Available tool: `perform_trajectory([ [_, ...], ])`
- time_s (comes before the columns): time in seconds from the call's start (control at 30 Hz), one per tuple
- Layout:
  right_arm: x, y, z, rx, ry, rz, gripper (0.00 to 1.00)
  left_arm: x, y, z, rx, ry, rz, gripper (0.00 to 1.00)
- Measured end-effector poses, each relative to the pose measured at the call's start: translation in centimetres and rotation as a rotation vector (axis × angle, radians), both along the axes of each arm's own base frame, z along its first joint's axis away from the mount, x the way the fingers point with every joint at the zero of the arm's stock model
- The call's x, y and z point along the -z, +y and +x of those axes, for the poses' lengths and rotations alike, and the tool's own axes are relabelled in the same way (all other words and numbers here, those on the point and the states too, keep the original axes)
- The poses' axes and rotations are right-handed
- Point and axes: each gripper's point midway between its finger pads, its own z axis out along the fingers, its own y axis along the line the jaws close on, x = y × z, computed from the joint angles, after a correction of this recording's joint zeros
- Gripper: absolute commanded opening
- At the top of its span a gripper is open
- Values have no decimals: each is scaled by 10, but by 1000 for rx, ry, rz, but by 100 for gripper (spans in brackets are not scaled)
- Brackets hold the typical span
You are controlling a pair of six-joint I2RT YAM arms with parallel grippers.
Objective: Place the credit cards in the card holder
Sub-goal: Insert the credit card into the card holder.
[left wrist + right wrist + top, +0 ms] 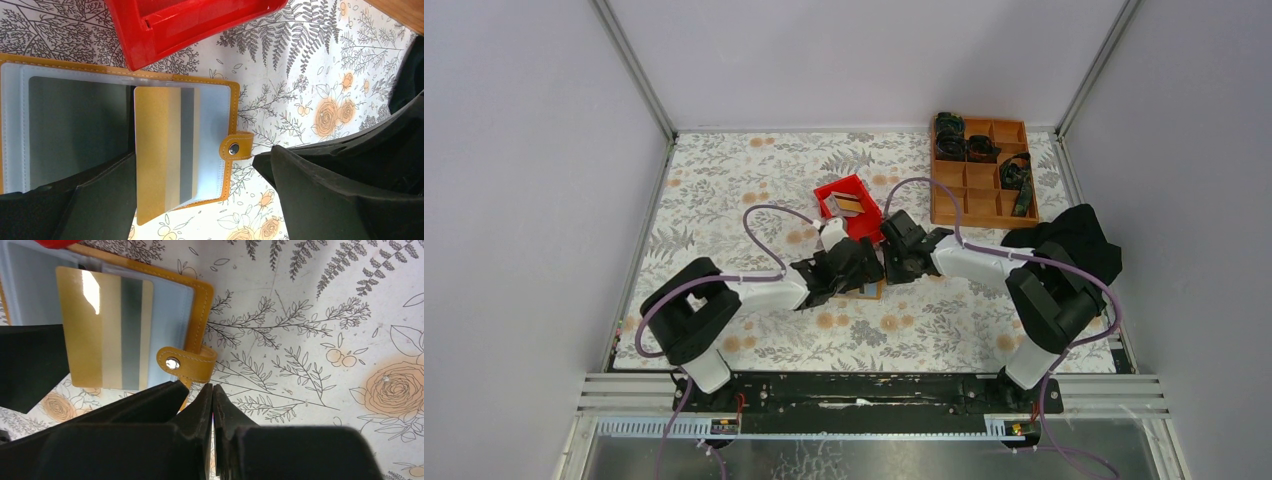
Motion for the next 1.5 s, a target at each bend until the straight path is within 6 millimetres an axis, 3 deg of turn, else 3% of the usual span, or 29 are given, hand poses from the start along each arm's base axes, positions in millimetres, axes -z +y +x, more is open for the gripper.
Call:
perform_trajectory([
  [0.27, -5, 11, -2, -1, 8, 61, 7, 0, 3, -2, -2, -4, -8, 100],
  [0.57, -15, 22, -21, -1, 18, 198, 10, 0, 2, -3, -20, -8, -41, 100],
  [1.5, 7, 35, -26, 68, 95, 270, 9, -1, 4, 0, -100, 3, -118, 100],
])
